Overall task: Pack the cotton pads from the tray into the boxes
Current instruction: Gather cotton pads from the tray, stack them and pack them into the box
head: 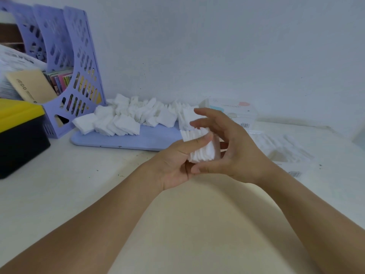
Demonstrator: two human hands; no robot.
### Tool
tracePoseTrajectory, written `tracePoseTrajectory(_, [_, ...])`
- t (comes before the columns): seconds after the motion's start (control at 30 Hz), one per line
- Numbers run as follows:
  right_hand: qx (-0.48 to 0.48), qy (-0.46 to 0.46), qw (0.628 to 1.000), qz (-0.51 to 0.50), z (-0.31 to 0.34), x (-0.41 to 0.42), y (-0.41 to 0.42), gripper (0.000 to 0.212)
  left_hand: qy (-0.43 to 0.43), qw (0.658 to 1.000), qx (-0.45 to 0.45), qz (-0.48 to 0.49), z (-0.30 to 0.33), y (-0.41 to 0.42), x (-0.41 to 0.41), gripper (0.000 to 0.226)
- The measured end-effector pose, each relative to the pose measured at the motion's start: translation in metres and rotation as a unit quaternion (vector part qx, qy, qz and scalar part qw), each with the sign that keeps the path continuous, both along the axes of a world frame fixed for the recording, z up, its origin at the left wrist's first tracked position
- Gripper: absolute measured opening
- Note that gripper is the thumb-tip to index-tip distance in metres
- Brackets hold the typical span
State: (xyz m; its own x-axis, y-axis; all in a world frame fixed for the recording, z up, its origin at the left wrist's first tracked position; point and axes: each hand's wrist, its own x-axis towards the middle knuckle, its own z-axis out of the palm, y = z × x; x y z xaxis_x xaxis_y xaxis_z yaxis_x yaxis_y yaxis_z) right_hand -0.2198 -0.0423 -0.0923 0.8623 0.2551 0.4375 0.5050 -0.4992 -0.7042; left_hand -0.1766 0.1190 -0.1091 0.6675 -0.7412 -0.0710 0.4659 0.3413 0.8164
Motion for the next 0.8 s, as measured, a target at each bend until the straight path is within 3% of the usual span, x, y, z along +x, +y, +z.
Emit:
tracePoseTrajectory(0.3, [-0.064, -0.032, 0.997, 0.004, -0.007, 0.002, 0.000, 0.104, -0.041, 0.999, 0.034, -0.002, -0.006, -0.002, -0.002, 0.022])
tracePoseTrajectory(0.4, [-0.075, -0.050, 0.996, -0.012, -0.012, 0.005, 0.002, 0.094, -0.062, 0.998, 0.029, -0.012, -0.003, -0.005, -0.007, 0.022])
tracePoseTrajectory(0.57, [-0.121, 0.038, 0.992, 0.021, -0.003, 0.000, -0.004, 0.096, -0.074, 0.993, 0.078, -0.037, 0.001, -0.006, -0.009, 0.015])
tracePoseTrajectory(0.63, [-0.079, 0.091, 0.991, 0.058, 0.018, -0.008, -0.013, 0.080, -0.074, 0.993, 0.078, -0.051, 0.006, -0.005, -0.009, 0.026])
tracePoseTrajectory(0.7, [0.023, 0.139, 0.988, 0.068, 0.036, -0.010, -0.020, 0.059, -0.084, 0.990, 0.081, -0.080, 0.013, -0.007, -0.009, 0.042])
tracePoseTrajectory(0.8, [0.075, 0.150, 0.984, 0.060, 0.044, -0.015, -0.035, 0.056, -0.109, 0.983, 0.090, -0.115, 0.024, -0.021, -0.014, 0.051])
